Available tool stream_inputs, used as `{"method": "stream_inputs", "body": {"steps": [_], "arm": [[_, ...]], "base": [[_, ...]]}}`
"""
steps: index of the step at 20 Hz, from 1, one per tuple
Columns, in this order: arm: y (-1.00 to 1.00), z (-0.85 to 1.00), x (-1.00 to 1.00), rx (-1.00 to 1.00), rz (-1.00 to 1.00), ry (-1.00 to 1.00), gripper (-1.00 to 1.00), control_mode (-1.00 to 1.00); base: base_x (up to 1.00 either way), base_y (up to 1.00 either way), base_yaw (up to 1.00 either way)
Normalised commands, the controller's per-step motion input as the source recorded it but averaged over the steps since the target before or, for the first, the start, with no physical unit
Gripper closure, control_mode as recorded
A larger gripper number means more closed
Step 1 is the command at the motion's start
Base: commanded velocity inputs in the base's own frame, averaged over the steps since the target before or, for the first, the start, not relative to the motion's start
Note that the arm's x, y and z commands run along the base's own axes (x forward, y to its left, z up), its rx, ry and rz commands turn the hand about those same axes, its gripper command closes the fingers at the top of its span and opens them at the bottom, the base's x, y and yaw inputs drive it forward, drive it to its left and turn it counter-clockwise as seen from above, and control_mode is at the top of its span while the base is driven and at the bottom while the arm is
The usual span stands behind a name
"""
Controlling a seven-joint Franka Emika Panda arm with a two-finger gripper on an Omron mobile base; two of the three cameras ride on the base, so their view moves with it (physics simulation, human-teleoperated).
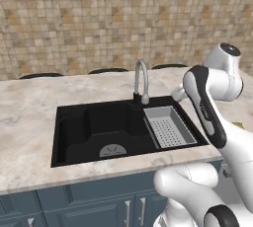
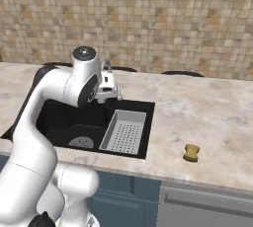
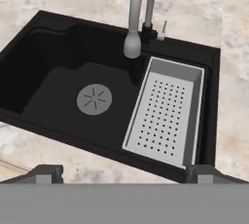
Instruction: Soak the sponge with water for a few seconds and then drop it inside the sink.
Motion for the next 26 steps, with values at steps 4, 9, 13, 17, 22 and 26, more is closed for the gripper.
{"method": "stream_inputs", "body": {"steps": [4, 9, 13, 17, 22, 26], "arm": [[-0.14, 0.0, 0.0, 0.08, 0.14, -0.08, -1.0, -1.0], [-0.09, 0.0, 0.0, 0.08, 0.1, -0.11, -1.0, -1.0], [-0.03, 0.0, 0.0, 0.09, 0.03, -0.11, -1.0, -1.0], [0.01, 0.01, 0.01, 0.01, 0.0, -0.1, -1.0, -1.0], [0.18, 0.0, 0.0, 0.0, 0.0, -0.09, -1.0, -1.0], [0.02, 0.0, 0.05, 0.01, 0.0, -0.11, -1.0, -1.0]], "base": [[0.0, 0.0, 0.0], [0.0, 0.0, 0.0], [0.0, 0.0, 0.0], [0.0, 0.0, 0.0], [0.0, 0.0, 0.0], [0.0, 0.0, 0.0]]}}
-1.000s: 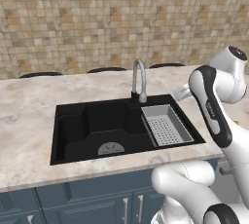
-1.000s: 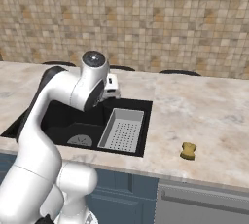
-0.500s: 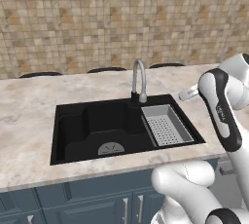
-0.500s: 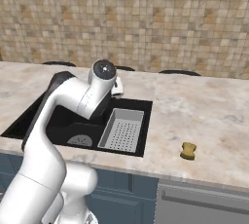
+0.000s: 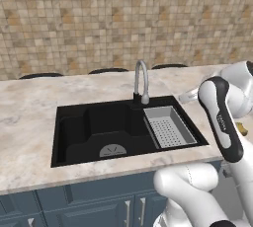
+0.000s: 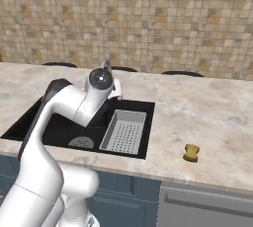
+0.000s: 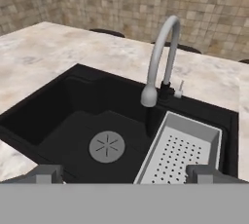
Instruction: Soak the sponge with water for a few seconds and then drop it inside the sink.
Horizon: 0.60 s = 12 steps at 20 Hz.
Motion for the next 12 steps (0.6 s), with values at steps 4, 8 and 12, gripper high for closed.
{"method": "stream_inputs", "body": {"steps": [4, 8, 12], "arm": [[-0.2, 0.01, 0.0, 0.05, 0.0, -0.1, -1.0, -1.0], [-0.42, 0.08, 0.0, 0.07, 0.01, -0.07, -1.0, -1.0], [-0.1, 0.01, 0.0, 0.04, 0.03, -0.01, -1.0, -1.0]], "base": [[0.0, 0.0, 0.0], [0.0, 0.0, 0.0], [0.0, 0.0, 0.0]]}}
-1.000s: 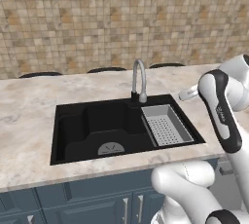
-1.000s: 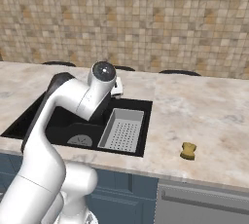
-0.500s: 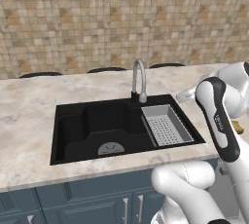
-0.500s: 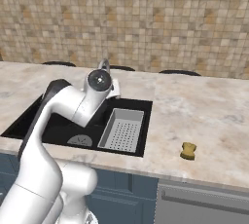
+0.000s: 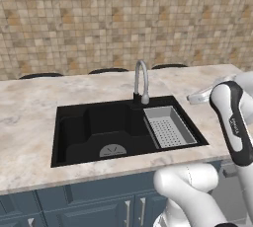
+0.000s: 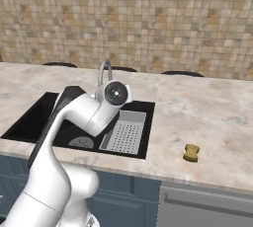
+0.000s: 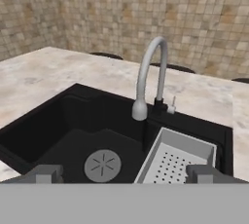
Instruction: Soak the sponge with water for a few seconds and then drop it inside the sink.
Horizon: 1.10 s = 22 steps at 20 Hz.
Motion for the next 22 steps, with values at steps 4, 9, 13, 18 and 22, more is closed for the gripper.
{"method": "stream_inputs", "body": {"steps": [4, 9, 13, 18, 22], "arm": [[0.0, -0.06, 0.1, 0.03, 0.0, -0.01, -1.0, -1.0], [0.0, -0.11, 0.1, 0.03, 0.0, -0.11, -1.0, -1.0], [0.0, 0.0, 0.01, 0.0, -0.02, -0.15, -1.0, -1.0], [0.2, 0.0, 0.0, 0.0, -0.03, -0.17, -1.0, -1.0], [0.02, -0.04, 0.0, 0.01, 0.0, -0.07, -1.0, -1.0]], "base": [[0.0, 0.0, 0.0], [0.0, 0.0, 0.0], [0.0, 0.0, 0.0], [0.0, 0.0, 0.0], [0.0, 0.0, 0.0]]}}
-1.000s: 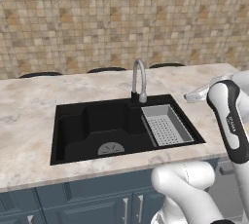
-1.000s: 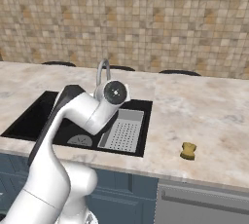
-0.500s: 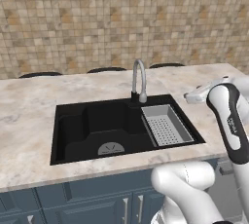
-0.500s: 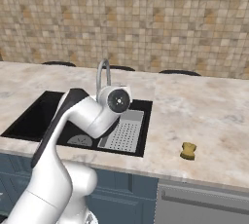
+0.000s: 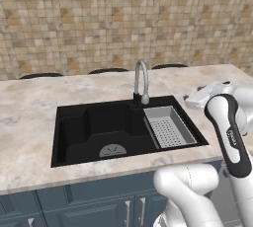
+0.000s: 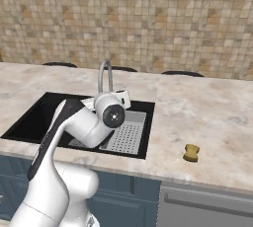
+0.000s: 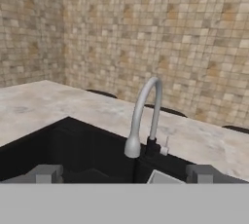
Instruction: Soak the sponge with water for a few seconds and then drop it inside the sink.
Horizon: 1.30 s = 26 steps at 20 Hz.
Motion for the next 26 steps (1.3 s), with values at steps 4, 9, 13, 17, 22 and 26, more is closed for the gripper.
{"method": "stream_inputs", "body": {"steps": [4, 9, 13, 17, 22, 26], "arm": [[-0.02, -0.01, -0.01, 0.04, -0.01, -0.01, -1.0, -1.0], [-0.22, 0.0, 0.0, 0.0, 0.03, -0.02, -1.0, -1.0], [-0.15, 0.0, 0.0, 0.0, 0.1, 0.0, -1.0, -1.0], [-0.05, 0.0, 0.02, 0.0, 0.16, 0.03, -1.0, -1.0], [-0.02, 0.0, 0.0, 0.0, 0.14, 0.06, -1.0, -1.0], [0.0, -0.12, 0.14, 0.0, 0.07, 0.01, -1.0, -1.0]], "base": [[0.0, 0.0, 0.0], [0.0, 0.0, 0.0], [0.0, 0.0, 0.0], [0.0, 0.0, 0.0], [0.0, 0.0, 0.0], [0.0, 0.0, 0.0]]}}
